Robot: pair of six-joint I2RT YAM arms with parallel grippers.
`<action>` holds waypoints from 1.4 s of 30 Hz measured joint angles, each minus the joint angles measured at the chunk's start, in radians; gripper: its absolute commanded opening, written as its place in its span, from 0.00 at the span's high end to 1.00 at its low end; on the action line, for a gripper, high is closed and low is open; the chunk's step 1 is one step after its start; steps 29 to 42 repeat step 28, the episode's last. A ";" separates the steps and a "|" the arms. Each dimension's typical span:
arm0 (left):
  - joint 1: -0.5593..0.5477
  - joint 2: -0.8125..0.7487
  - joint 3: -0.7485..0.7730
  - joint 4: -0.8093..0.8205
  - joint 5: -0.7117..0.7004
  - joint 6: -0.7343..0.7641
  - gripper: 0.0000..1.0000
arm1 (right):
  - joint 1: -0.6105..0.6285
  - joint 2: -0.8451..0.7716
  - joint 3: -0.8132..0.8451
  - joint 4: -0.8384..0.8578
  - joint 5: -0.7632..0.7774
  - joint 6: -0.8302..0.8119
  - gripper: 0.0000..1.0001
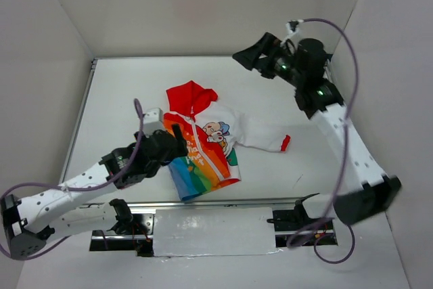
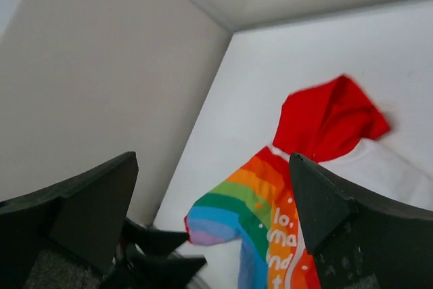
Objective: Zip up the jacket
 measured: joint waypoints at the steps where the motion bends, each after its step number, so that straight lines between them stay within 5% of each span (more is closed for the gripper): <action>1: 0.040 -0.017 0.023 -0.053 -0.024 -0.014 0.01 | 0.001 -0.084 -0.012 -0.033 0.034 -0.031 0.00; 7: 0.319 -0.148 0.142 -0.209 -0.095 0.008 0.01 | 0.012 -0.556 -0.122 -0.253 0.232 -0.163 0.00; 16: 0.405 -0.284 0.262 -0.321 -0.160 0.095 0.01 | 0.013 -0.962 -0.173 -0.603 0.461 -0.219 0.00; 23: 0.407 -0.463 0.246 -0.428 -0.174 0.128 0.01 | 0.013 -1.041 -0.172 -0.775 0.552 -0.249 0.00; 42: 0.407 -0.465 0.245 -0.488 -0.190 0.131 0.01 | 0.013 -1.049 -0.177 -0.799 0.586 -0.251 0.00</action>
